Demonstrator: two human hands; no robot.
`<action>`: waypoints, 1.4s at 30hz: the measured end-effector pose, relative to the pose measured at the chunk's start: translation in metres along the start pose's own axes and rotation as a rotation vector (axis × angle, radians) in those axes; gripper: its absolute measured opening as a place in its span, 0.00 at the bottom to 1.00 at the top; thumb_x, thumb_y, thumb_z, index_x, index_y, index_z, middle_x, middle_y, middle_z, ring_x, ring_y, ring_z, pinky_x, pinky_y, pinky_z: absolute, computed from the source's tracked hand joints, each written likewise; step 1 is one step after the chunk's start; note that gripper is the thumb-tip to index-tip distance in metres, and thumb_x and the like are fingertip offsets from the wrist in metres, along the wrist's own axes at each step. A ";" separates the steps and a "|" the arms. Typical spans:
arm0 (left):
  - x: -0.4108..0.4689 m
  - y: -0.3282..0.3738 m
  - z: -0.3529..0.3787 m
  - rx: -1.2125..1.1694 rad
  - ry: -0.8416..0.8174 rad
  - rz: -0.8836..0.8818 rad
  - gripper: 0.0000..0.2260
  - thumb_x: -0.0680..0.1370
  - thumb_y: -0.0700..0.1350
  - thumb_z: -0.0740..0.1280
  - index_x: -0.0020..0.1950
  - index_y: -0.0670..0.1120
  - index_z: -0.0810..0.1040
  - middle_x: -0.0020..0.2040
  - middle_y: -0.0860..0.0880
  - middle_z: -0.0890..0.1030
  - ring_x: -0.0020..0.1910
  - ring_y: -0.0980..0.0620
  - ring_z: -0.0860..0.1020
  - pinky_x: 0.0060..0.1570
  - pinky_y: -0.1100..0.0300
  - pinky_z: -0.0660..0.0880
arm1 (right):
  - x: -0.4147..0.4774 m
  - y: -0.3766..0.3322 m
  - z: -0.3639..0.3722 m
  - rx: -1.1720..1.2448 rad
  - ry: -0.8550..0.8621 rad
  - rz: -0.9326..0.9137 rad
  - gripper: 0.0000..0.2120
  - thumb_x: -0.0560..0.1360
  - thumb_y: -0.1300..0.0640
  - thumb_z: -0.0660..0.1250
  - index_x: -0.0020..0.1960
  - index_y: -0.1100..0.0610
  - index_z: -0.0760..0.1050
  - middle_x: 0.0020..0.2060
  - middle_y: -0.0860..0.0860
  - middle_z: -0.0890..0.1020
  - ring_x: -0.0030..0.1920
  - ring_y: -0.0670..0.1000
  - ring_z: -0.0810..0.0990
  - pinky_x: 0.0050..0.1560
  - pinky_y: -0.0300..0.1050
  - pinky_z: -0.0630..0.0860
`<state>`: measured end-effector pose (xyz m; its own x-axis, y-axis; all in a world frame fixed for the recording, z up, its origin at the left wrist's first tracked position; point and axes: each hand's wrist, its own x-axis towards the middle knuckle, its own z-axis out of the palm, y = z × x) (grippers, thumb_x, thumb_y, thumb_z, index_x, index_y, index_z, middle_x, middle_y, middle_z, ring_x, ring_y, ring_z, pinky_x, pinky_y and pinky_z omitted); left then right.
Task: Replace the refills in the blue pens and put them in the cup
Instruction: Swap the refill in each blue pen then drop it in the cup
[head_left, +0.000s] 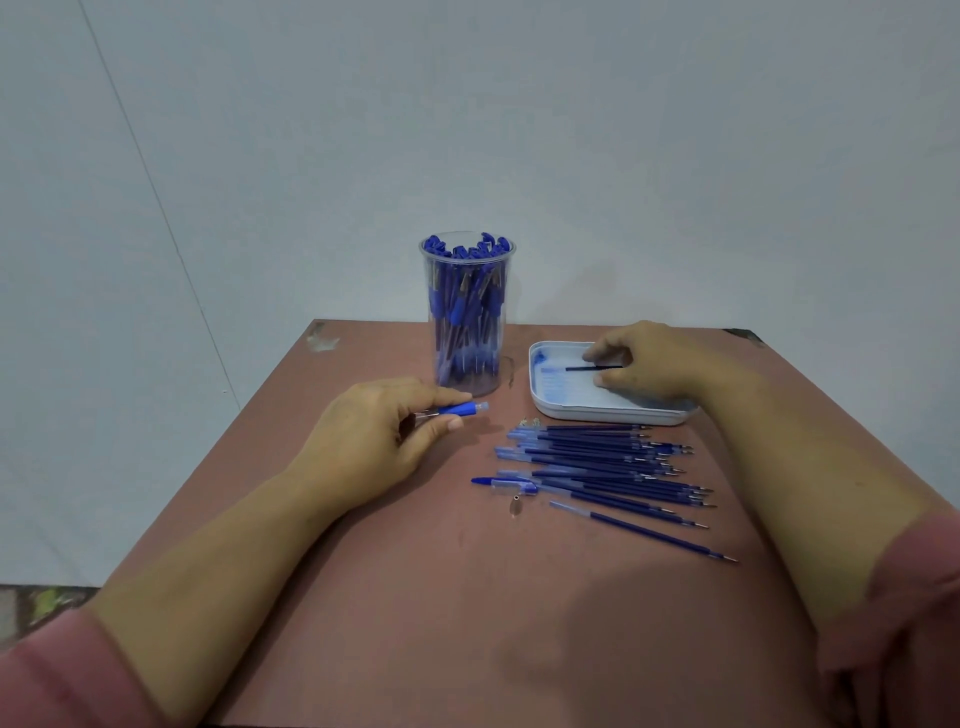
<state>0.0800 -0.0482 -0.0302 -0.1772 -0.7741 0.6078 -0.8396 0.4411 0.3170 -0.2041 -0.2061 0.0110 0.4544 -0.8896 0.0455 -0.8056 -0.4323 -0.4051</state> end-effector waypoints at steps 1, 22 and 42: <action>0.000 0.000 0.000 -0.002 0.000 0.002 0.14 0.77 0.59 0.63 0.60 0.60 0.81 0.41 0.68 0.76 0.36 0.61 0.74 0.39 0.65 0.72 | 0.002 0.001 0.001 0.007 0.009 0.001 0.13 0.75 0.54 0.70 0.59 0.50 0.79 0.51 0.43 0.80 0.47 0.41 0.77 0.51 0.37 0.69; 0.000 0.003 -0.001 -0.017 0.016 -0.006 0.14 0.77 0.57 0.65 0.60 0.57 0.81 0.39 0.70 0.75 0.37 0.64 0.74 0.40 0.73 0.67 | -0.089 -0.063 0.000 0.202 0.183 -0.234 0.04 0.74 0.53 0.71 0.42 0.44 0.80 0.35 0.41 0.81 0.38 0.38 0.77 0.38 0.29 0.69; 0.000 0.002 -0.002 -0.026 0.028 -0.040 0.13 0.77 0.55 0.66 0.59 0.57 0.82 0.40 0.63 0.78 0.37 0.62 0.74 0.39 0.68 0.70 | -0.083 -0.067 0.015 0.251 0.186 -0.294 0.08 0.74 0.54 0.71 0.39 0.42 0.78 0.36 0.35 0.80 0.37 0.38 0.77 0.39 0.27 0.70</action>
<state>0.0797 -0.0465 -0.0278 -0.1288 -0.7786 0.6141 -0.8321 0.4217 0.3601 -0.1819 -0.1012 0.0211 0.5560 -0.7555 0.3465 -0.5246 -0.6424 -0.5587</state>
